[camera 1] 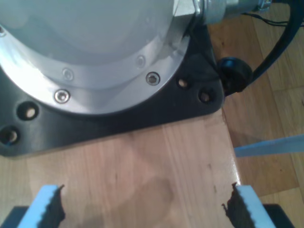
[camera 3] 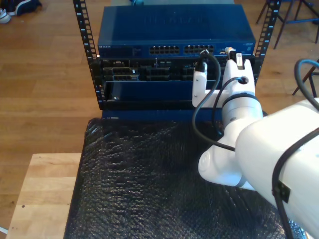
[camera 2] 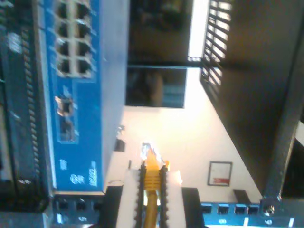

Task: Grab the cable and plug it in

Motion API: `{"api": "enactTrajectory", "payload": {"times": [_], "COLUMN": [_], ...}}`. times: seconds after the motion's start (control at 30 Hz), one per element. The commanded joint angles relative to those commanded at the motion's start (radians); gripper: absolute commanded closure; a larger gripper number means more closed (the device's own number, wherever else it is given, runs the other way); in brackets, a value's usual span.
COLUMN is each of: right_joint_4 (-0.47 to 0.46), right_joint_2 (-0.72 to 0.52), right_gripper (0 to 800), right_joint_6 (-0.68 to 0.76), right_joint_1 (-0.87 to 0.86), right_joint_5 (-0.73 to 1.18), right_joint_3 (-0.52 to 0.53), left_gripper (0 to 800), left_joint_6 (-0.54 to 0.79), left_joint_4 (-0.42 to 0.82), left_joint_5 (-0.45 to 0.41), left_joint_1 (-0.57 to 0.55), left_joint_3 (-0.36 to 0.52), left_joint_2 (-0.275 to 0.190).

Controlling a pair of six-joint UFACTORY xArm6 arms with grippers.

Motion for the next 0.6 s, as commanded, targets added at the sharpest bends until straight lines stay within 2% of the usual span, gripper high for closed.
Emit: {"api": "enactTrajectory", "payload": {"times": [0.37, 0.6], "right_joint_4": [0.0, -0.02], "right_joint_2": [0.049, 0.078], "right_gripper": [800, 800], "right_joint_6": [0.048, 0.106], "right_joint_1": [0.0, -0.002], "right_joint_5": [-0.021, -0.08], "right_joint_3": [-0.029, -0.012], "left_gripper": [0, 0], "left_joint_6": [0.0, 0.0], "left_joint_4": [0.0, 0.0], "left_joint_5": [0.0, 0.0], "left_joint_1": [0.0, 0.0], "left_joint_3": [0.0, 0.0], "left_joint_2": [0.0, 0.0]}}
